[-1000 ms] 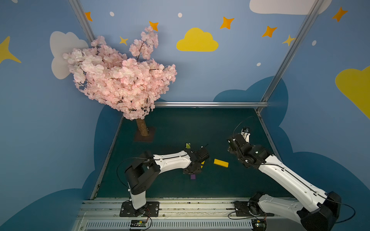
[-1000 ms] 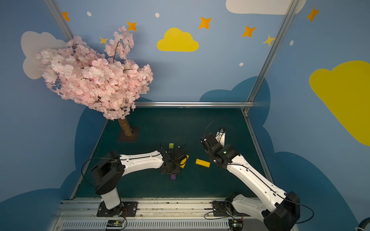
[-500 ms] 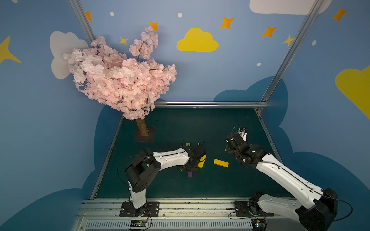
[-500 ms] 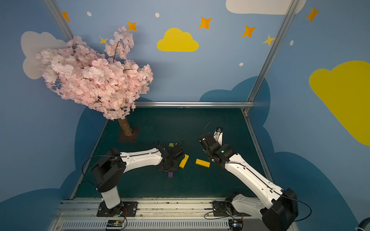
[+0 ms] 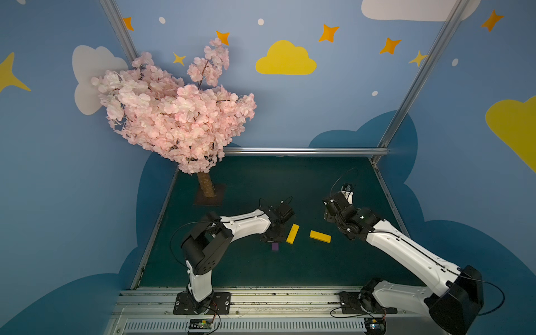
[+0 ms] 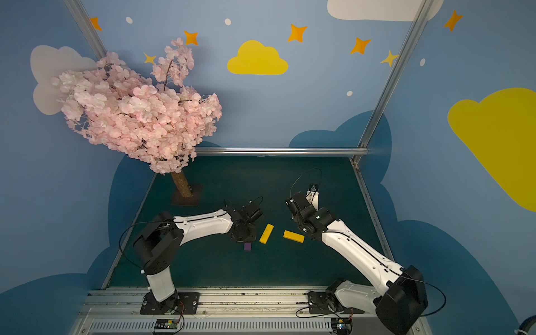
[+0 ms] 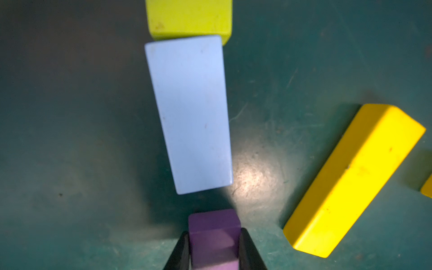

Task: Assemble the letter k with building blocks
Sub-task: Assemble the building block at the center of the board.

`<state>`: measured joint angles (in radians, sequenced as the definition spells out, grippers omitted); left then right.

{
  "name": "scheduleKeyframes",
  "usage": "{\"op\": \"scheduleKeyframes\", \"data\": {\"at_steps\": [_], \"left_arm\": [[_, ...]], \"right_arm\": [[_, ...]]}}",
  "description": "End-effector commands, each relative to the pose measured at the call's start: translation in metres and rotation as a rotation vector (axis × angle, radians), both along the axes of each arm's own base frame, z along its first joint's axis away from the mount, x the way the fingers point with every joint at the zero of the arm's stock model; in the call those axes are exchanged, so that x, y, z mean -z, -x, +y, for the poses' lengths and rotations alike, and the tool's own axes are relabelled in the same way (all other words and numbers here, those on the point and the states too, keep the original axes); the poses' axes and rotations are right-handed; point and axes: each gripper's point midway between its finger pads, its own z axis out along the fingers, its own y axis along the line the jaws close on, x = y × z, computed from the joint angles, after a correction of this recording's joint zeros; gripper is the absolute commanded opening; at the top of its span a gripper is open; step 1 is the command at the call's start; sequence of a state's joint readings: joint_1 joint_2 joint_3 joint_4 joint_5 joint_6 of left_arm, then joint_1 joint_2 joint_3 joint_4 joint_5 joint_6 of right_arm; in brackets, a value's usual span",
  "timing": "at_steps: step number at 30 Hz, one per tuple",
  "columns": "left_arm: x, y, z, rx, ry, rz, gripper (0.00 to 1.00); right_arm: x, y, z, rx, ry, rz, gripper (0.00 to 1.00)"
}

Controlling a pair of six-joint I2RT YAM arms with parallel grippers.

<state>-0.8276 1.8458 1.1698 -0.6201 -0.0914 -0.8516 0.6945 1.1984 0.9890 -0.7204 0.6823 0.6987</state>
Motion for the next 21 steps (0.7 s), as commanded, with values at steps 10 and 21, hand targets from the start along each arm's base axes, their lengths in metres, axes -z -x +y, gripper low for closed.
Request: {"op": "scheduleKeyframes", "data": {"at_steps": [10, 21], "left_arm": [[0.038, -0.001, 0.025, -0.013, -0.107, 0.054, 0.24], [0.039, -0.013, 0.034, -0.038, -0.114, 0.053, 0.24]], "right_arm": [[-0.008, -0.008, 0.009, -0.015, -0.022, -0.014, 0.81], [-0.010, -0.010, 0.011, -0.022, -0.018, -0.020, 0.80]]}}
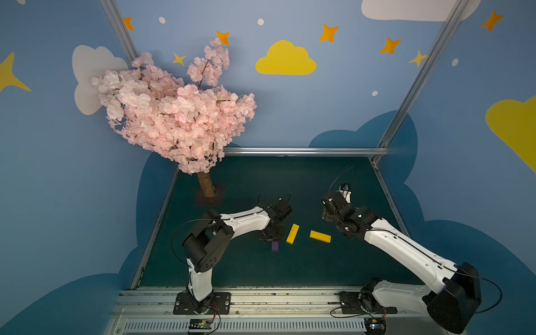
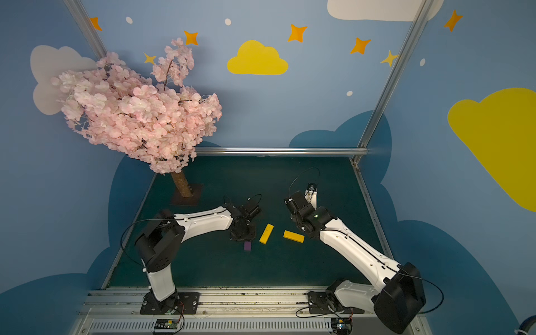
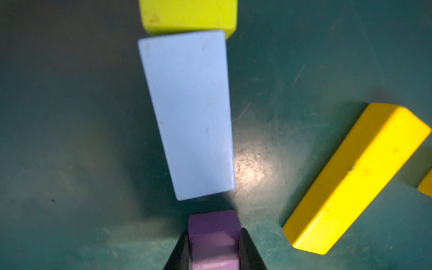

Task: Assemble the letter k with building blocks
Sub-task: Assemble the building block at the center of the board.

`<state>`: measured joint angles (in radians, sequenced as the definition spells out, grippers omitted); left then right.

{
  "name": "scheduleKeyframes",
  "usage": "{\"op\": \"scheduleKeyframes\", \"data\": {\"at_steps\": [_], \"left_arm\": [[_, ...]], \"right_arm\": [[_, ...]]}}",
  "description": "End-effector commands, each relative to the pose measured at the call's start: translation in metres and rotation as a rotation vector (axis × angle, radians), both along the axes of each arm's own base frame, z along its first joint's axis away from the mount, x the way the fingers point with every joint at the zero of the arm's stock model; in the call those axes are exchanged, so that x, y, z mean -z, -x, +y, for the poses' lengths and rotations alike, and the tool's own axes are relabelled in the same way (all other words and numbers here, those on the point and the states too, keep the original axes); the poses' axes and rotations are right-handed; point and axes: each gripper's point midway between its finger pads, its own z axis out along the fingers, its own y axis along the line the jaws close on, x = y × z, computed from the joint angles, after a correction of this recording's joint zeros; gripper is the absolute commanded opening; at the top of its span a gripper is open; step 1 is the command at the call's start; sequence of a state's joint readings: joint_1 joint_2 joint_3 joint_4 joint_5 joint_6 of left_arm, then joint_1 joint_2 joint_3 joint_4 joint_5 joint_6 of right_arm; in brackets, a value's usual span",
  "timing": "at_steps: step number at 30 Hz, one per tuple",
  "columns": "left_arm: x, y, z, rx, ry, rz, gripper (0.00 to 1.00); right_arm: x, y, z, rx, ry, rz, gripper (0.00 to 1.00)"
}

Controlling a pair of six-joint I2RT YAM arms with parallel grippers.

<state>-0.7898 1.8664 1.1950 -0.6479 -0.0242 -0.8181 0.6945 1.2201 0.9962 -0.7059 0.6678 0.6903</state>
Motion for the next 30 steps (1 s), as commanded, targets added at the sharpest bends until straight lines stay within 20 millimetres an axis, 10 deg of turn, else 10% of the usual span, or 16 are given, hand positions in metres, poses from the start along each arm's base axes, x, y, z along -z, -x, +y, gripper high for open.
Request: {"op": "scheduleKeyframes", "data": {"at_steps": [1, 30], "left_arm": [[0.037, -0.012, 0.033, -0.040, -0.139, -0.008, 0.24], [0.008, -0.017, 0.032, -0.036, -0.127, -0.082, 0.20]], "right_arm": [[-0.012, -0.007, 0.006, -0.009, -0.016, -0.027, 0.80], [-0.005, -0.008, 0.009, -0.007, -0.003, -0.006, 0.80]]}}
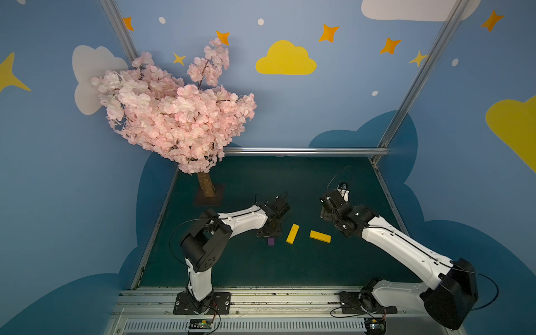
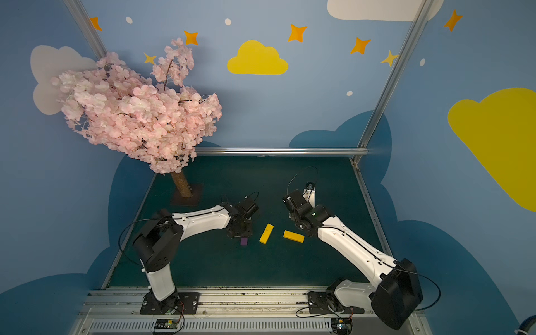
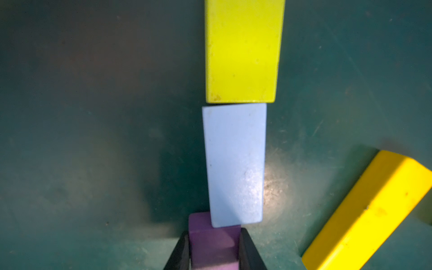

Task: Assemble the letter k with building blocks
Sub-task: Assemble the building block at the center of the board.

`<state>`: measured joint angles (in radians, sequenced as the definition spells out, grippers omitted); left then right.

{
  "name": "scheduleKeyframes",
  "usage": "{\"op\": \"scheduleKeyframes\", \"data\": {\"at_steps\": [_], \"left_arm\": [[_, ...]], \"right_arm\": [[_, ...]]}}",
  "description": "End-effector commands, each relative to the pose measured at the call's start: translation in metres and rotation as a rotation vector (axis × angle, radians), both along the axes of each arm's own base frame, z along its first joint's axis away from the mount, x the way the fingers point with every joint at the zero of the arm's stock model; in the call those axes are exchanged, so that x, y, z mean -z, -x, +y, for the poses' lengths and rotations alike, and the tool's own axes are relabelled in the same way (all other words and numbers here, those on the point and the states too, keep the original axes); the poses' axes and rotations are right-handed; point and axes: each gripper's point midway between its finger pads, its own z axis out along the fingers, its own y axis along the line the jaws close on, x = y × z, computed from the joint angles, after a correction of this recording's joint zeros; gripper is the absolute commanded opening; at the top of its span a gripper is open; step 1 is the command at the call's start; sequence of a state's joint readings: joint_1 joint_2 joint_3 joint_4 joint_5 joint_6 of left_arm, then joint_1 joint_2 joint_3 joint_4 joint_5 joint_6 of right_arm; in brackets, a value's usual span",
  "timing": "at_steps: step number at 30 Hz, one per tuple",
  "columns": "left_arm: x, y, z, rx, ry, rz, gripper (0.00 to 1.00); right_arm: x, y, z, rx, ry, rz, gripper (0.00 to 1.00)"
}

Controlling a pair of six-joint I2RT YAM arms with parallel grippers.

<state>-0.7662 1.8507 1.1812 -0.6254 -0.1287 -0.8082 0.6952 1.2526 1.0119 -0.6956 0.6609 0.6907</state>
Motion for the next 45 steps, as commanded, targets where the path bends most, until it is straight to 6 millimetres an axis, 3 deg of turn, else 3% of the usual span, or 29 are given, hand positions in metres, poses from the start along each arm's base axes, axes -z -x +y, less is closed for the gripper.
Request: {"op": "scheduleKeyframes", "data": {"at_steps": [1, 16, 29, 45], "left_arm": [[0.011, 0.003, 0.013, -0.004, -0.067, 0.011, 0.20], [0.001, 0.017, 0.000, 0.022, -0.029, 0.016, 0.20], [0.002, 0.006, -0.006, 0.029, -0.018, -0.011, 0.20], [-0.026, 0.002, -0.011, 0.025, 0.051, -0.075, 0.20]], "right_arm": [[-0.007, -0.003, 0.003, -0.004, -0.002, -0.012, 0.80], [-0.001, -0.004, 0.005, -0.002, 0.000, 0.002, 0.80], [0.000, -0.003, 0.006, -0.007, -0.004, 0.008, 0.80], [0.004, -0.003, 0.009, -0.014, -0.003, 0.023, 0.80]]}}
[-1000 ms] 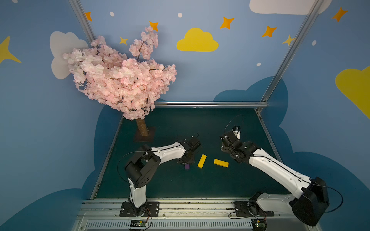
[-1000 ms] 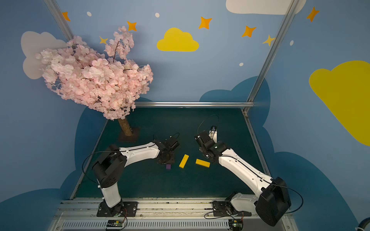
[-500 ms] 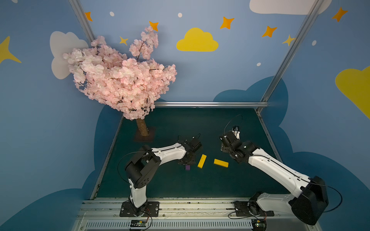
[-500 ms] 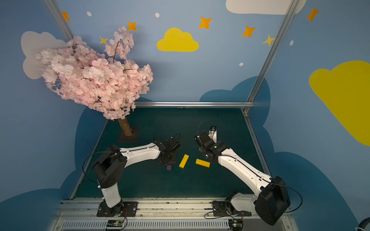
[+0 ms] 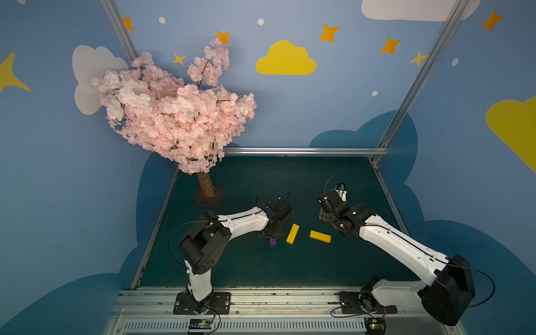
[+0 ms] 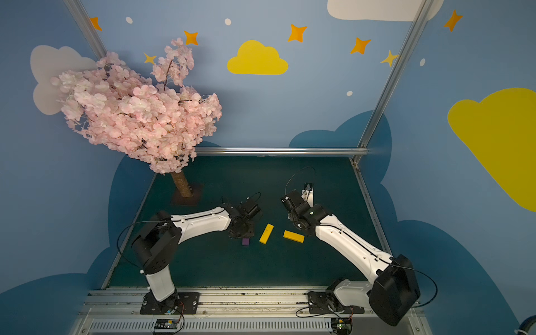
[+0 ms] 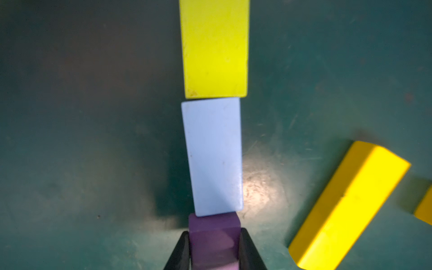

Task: Assemble the letter k with building blocks
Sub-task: Assemble the building block at the center of the board.

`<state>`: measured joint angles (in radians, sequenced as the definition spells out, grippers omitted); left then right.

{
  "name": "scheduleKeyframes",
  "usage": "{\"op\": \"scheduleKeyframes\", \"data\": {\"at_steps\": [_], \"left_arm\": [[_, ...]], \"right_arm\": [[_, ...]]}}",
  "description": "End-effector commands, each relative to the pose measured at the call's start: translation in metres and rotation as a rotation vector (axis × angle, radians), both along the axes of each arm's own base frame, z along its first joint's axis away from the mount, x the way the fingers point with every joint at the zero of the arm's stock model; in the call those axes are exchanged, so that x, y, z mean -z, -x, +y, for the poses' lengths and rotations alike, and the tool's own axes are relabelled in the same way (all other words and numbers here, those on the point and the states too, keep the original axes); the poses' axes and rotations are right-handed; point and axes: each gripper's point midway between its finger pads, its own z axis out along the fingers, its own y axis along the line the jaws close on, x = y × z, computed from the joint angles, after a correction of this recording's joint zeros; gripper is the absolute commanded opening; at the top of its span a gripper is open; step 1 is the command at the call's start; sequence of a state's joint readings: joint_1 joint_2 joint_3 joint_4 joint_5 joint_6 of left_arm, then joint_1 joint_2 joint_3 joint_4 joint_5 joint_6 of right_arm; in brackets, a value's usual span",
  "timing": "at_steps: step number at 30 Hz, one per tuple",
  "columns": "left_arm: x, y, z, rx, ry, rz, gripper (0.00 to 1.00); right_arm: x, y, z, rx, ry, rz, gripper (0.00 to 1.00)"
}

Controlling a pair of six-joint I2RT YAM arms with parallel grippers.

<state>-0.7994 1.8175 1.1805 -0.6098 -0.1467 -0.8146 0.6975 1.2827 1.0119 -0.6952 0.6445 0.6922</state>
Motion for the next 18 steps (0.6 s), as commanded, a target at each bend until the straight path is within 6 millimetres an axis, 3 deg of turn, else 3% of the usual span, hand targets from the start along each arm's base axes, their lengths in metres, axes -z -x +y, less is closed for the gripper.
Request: {"op": "scheduleKeyframes", "data": {"at_steps": [1, 18], "left_arm": [[-0.013, 0.000, 0.002, -0.001, 0.024, -0.033, 0.20], [0.003, -0.002, -0.005, -0.003, 0.063, 0.003, 0.20]], "right_arm": [[-0.006, -0.003, 0.005, -0.004, -0.009, -0.006, 0.81], [-0.009, -0.004, 0.006, -0.009, -0.007, -0.008, 0.80]]}}
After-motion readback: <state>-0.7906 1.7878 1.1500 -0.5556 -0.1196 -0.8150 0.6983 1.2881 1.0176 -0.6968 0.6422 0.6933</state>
